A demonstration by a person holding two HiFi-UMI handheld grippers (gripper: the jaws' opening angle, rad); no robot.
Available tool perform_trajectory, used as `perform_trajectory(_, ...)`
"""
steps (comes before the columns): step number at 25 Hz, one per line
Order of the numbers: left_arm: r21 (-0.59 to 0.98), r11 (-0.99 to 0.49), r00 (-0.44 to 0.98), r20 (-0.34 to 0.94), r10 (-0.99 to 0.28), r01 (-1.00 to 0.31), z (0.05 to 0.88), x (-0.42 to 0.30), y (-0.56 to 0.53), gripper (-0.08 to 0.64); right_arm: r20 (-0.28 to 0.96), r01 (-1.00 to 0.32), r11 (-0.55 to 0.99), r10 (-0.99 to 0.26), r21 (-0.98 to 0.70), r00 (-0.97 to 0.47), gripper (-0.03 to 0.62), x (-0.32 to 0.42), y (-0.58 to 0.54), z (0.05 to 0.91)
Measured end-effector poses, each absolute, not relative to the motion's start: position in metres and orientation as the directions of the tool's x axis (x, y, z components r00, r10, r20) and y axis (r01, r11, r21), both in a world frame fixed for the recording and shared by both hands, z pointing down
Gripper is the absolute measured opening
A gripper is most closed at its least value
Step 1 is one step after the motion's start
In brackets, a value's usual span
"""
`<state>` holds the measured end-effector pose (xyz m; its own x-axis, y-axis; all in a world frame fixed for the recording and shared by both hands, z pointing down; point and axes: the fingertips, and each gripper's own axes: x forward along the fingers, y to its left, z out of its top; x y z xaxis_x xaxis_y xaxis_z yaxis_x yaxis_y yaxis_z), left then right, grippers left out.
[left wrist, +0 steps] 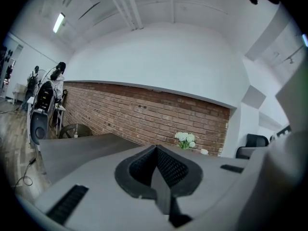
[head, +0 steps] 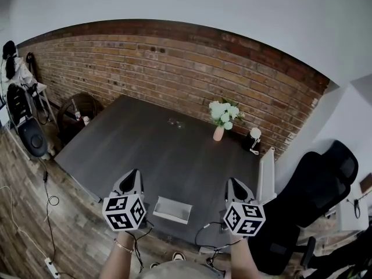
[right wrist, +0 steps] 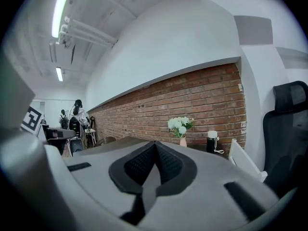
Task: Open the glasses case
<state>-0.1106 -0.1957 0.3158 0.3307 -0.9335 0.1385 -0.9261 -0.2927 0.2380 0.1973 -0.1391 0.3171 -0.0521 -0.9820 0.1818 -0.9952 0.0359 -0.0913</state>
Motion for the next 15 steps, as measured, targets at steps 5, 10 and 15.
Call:
perform_trajectory(5, 0.24, -0.29, 0.331, 0.149, -0.932, -0.926, 0.3208, -0.1113, -0.1905, -0.005, 0.189, -0.996, 0.036, -0.981, -0.087, -0.052, 0.0, 0.1958, -0.1349, 0.3198)
perform_trajectory(10, 0.238, -0.29, 0.331, 0.155, -0.931, -0.927, 0.3216, -0.114, -0.1885, -0.005, 0.193, -0.996, 0.035, -0.98, -0.083, -0.05, 0.0, 0.193, -0.1324, 0.32)
perform_trajectory(15, 0.239, -0.288, 0.329, 0.157, -0.931, -0.928, 0.3217, -0.1168, -0.1859, -0.005, 0.191, -0.996, 0.04, -0.98, -0.085, -0.055, 0.0, 0.1905, -0.1283, 0.3191)
